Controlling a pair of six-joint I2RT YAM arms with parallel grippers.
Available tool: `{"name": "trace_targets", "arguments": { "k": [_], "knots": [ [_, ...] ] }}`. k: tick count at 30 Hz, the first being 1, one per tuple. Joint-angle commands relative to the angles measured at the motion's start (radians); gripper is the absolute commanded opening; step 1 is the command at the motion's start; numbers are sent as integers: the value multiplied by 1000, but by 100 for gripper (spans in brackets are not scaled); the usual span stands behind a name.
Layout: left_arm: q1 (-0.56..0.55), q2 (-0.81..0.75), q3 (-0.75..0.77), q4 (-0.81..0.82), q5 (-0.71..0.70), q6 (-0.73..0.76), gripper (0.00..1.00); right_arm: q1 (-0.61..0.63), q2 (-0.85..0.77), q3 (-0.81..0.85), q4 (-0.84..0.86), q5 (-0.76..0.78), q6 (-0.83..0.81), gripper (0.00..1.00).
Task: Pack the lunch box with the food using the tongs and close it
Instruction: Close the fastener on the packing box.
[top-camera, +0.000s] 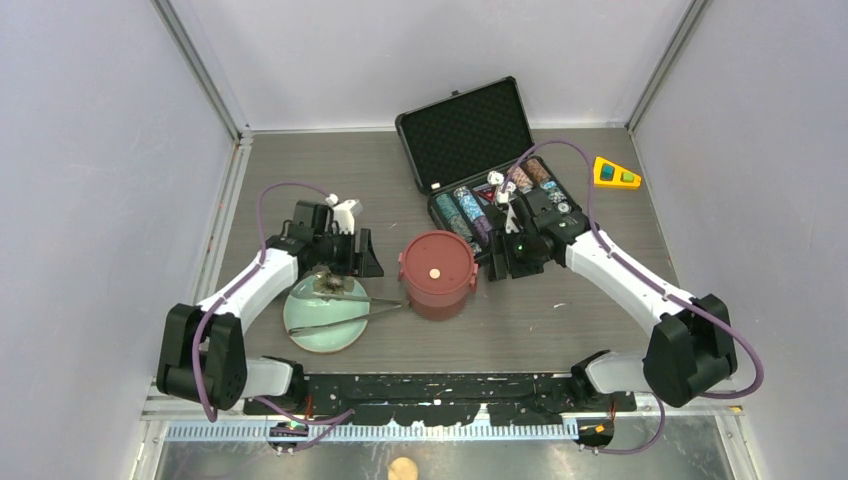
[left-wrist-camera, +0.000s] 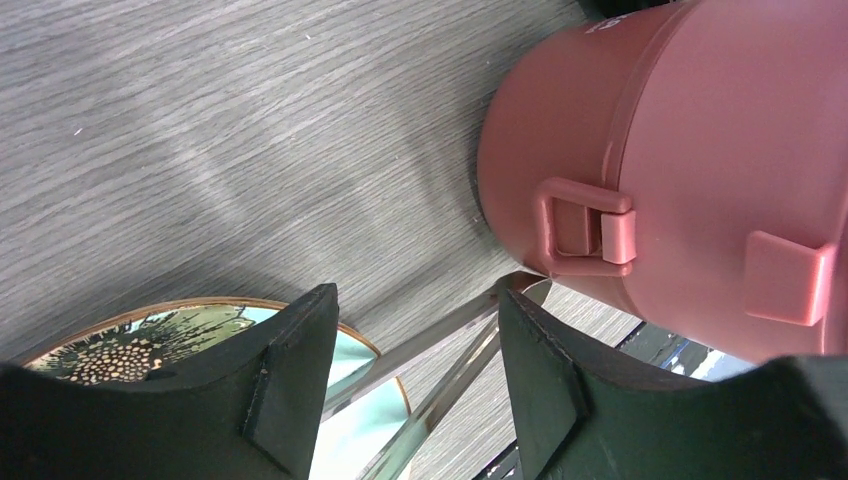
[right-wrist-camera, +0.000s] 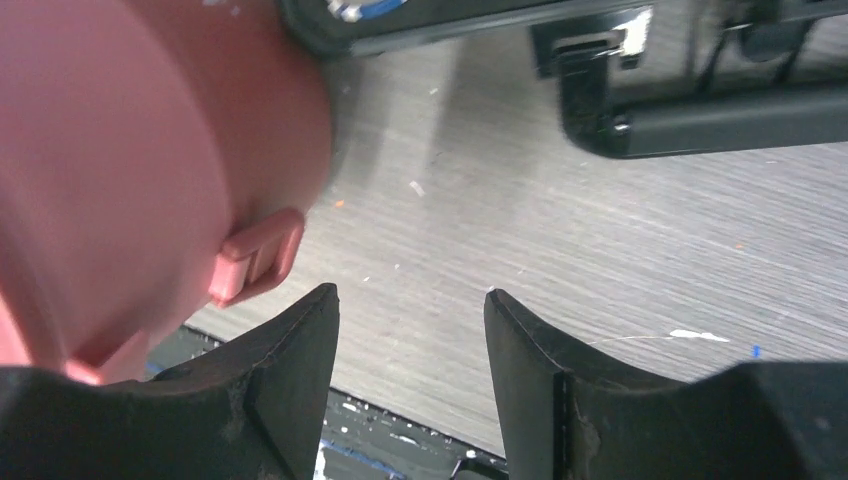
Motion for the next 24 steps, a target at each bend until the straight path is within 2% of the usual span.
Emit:
{"name": "trace_targets", "arguments": {
  "k": [1, 10, 15, 24],
  "knots": [
    [4, 13, 19, 51, -5, -23, 62, 65, -21, -16, -23, -79, -44, 60],
    [5, -2, 18, 33, -4, -16, 62, 111, 65, 36, 3, -142, -10, 60],
    [5, -2, 10, 40, -11, -26, 63, 110, 102, 65, 20, -90, 7, 60],
    [23, 19, 8, 59, 9, -100, 65, 103, 134, 91, 80, -82, 79, 61]
  ]
}}
